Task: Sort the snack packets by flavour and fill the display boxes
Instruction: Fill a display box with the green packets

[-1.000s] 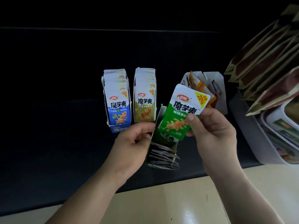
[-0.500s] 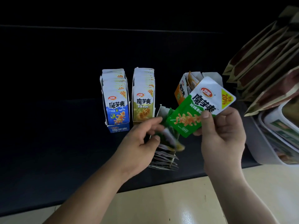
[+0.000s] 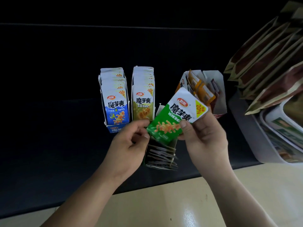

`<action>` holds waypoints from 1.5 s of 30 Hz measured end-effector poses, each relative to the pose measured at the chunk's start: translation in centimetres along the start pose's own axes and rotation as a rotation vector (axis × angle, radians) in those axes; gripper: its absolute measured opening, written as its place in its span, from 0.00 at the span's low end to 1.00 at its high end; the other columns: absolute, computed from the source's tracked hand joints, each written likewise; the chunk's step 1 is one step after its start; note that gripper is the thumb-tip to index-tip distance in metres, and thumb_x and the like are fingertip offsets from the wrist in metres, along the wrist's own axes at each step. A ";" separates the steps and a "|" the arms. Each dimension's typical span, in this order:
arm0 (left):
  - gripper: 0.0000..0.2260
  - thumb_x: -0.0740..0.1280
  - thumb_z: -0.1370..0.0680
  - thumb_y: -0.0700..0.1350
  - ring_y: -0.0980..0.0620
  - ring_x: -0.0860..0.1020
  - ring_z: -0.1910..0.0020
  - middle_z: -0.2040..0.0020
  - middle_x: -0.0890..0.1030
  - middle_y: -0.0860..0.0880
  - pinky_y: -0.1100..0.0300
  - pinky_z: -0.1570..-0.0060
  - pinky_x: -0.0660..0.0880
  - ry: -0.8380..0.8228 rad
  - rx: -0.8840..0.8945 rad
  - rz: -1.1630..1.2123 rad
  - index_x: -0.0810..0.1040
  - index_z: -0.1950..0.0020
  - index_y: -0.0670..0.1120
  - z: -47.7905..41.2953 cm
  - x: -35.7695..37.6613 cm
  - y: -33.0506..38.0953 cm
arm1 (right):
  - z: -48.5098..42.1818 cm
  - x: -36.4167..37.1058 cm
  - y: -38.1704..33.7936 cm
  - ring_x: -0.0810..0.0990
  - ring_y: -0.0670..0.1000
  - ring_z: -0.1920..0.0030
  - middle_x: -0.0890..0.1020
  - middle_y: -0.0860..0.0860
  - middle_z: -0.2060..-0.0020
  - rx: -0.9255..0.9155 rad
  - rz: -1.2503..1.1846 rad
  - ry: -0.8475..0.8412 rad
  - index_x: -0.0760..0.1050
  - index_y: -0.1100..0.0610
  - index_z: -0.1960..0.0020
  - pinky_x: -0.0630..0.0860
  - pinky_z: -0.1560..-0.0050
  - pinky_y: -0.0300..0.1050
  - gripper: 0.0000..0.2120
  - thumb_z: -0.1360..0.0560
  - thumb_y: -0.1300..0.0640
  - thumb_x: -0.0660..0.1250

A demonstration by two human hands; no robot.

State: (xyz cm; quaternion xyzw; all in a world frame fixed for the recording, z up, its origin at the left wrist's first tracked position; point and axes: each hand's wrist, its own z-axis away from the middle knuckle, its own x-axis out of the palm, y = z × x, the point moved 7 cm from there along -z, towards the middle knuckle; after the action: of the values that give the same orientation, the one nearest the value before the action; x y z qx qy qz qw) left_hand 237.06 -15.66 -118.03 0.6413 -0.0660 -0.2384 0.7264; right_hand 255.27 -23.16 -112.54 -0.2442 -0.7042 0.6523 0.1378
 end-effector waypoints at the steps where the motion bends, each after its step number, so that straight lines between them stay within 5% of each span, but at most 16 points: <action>1: 0.14 0.68 0.18 0.41 0.55 0.80 0.52 0.50 0.80 0.54 0.66 0.47 0.76 -0.001 0.014 -0.048 0.81 0.41 0.61 0.0 -0.1 0.0 | 0.1 0.0 0.4 0.86 0.48 0.44 0.88 0.45 0.46 0.014 0.013 -0.013 0.78 0.50 0.40 0.84 0.50 0.47 0.15 0.20 0.67 0.68; 6: 0.08 0.66 0.17 0.47 0.64 0.77 0.43 0.45 0.77 0.60 0.76 0.46 0.69 -0.090 0.042 -0.185 0.83 0.44 0.56 0.2 0.4 0.2 | -0.1 -0.8 0.3 0.84 0.39 0.50 0.86 0.40 0.52 -0.066 0.300 -0.078 0.80 0.50 0.46 0.79 0.55 0.32 0.10 0.21 0.65 0.71; 9: 0.09 0.64 0.16 0.49 0.64 0.77 0.43 0.45 0.78 0.62 0.76 0.45 0.69 -0.094 0.035 -0.151 0.84 0.43 0.55 0.3 0.5 0.6 | -0.2 -0.8 1.0 0.83 0.38 0.50 0.86 0.40 0.54 -0.084 0.490 -0.146 0.81 0.56 0.48 0.81 0.58 0.37 0.04 0.22 0.62 0.73; 18: 0.11 0.67 0.17 0.44 0.63 0.74 0.66 0.59 0.78 0.67 0.73 0.62 0.70 -0.026 0.080 -0.004 0.81 0.39 0.57 0.8 0.3 2.2 | -0.6 0.1 2.4 0.85 0.42 0.52 0.87 0.42 0.54 0.075 0.425 -0.203 0.83 0.48 0.46 0.82 0.55 0.38 0.11 0.22 0.63 0.73; 21: 0.08 0.65 0.16 0.47 0.62 0.72 0.68 0.66 0.76 0.63 0.72 0.65 0.68 -0.009 0.102 0.020 0.83 0.43 0.54 0.8 0.1 2.9 | 0.0 0.5 3.2 0.81 0.43 0.61 0.83 0.45 0.62 0.087 0.562 -0.305 0.84 0.50 0.51 0.76 0.63 0.35 0.10 0.23 0.65 0.72; 25: 0.13 0.64 0.18 0.56 0.53 0.78 0.63 0.64 0.80 0.48 0.55 0.61 0.74 -0.060 0.073 -0.019 0.84 0.52 0.50 0.9 0.3 1.9 | 0.1 -0.6 2.8 0.83 0.44 0.52 0.85 0.46 0.55 0.179 0.347 -0.239 0.86 0.50 0.48 0.79 0.52 0.37 0.18 0.24 0.70 0.66; 29: 0.09 0.69 0.19 0.51 0.60 0.73 0.68 0.66 0.78 0.55 0.59 0.65 0.73 -0.065 0.058 -0.101 0.84 0.57 0.50 1.2 0.8 1.0 | -0.3 -1.2 3.1 0.83 0.49 0.54 0.85 0.47 0.57 0.289 0.272 -0.127 0.86 0.47 0.49 0.82 0.49 0.50 0.17 0.21 0.66 0.65; 34: 0.06 0.72 0.21 0.45 0.59 0.78 0.66 0.64 0.83 0.56 0.60 0.62 0.77 0.002 0.057 -0.106 0.85 0.57 0.53 1.0 0.5 1.1 | -1.0 -0.4 1.9 0.82 0.42 0.64 0.84 0.44 0.67 0.129 0.462 -0.071 0.86 0.51 0.60 0.77 0.64 0.34 0.06 0.25 0.51 0.78; 36: 0.06 0.72 0.21 0.44 0.60 0.77 0.67 0.64 0.82 0.56 0.63 0.64 0.75 -0.003 0.051 -0.101 0.85 0.57 0.53 1.1 0.5 1.1 | -1.0 0.2 2.0 0.83 0.44 0.64 0.84 0.45 0.65 0.070 0.588 -0.077 0.87 0.49 0.61 0.81 0.63 0.44 0.07 0.28 0.47 0.79; 40: 0.06 0.72 0.20 0.45 0.58 0.79 0.64 0.62 0.83 0.55 0.60 0.60 0.77 0.001 0.011 -0.089 0.85 0.56 0.53 1.4 0.4 0.8 | -1.0 0.2 2.4 0.82 0.47 0.62 0.83 0.45 0.62 0.010 0.672 -0.020 0.84 0.49 0.62 0.82 0.63 0.54 0.07 0.25 0.55 0.75; 45: 0.05 0.71 0.20 0.46 0.55 0.80 0.63 0.62 0.84 0.54 0.58 0.59 0.78 -0.011 -0.001 -0.096 0.85 0.55 0.53 1.5 0.3 1.1 | -0.7 0.2 2.5 0.77 0.46 0.63 0.77 0.43 0.62 0.003 0.897 -0.028 0.79 0.47 0.63 0.71 0.68 0.42 0.15 0.28 0.36 0.73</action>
State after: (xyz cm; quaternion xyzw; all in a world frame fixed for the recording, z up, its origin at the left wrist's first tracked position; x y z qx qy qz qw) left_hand 237.05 -17.04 -116.76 0.6420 -0.0392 -0.2766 0.7140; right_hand 255.94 -22.37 -114.92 -0.5161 -0.5297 0.6518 -0.1679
